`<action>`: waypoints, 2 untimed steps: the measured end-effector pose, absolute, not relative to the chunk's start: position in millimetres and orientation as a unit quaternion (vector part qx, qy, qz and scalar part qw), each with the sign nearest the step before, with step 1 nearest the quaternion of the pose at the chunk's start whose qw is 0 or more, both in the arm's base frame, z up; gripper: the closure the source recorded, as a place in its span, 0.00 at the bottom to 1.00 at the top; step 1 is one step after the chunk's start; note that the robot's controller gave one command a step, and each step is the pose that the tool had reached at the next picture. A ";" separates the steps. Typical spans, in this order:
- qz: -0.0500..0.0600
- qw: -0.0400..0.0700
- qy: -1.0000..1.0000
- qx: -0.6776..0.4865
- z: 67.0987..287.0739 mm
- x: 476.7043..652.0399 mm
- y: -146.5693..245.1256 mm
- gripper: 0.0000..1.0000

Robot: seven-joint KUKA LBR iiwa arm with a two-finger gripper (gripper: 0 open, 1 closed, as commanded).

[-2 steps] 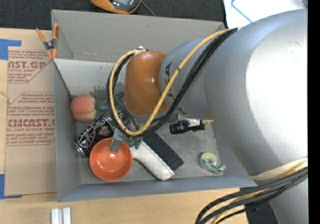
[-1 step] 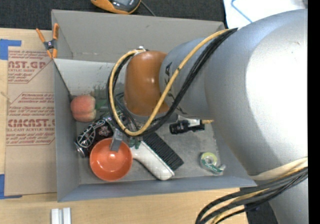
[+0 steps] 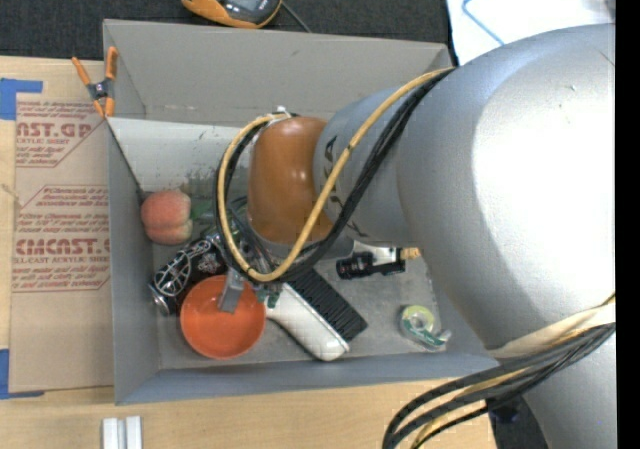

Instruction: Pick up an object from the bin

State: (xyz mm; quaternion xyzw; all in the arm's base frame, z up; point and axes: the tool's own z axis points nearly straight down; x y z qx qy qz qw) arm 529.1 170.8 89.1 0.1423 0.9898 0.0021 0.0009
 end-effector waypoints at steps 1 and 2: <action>0.002 0.001 0.988 0.153 69.9 528.2 170.0 0.00; 0.002 0.001 0.988 0.154 70.4 528.5 170.0 0.00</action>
Offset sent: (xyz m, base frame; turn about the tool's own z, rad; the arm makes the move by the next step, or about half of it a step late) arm 0.0000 0.0000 0.0000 0.0000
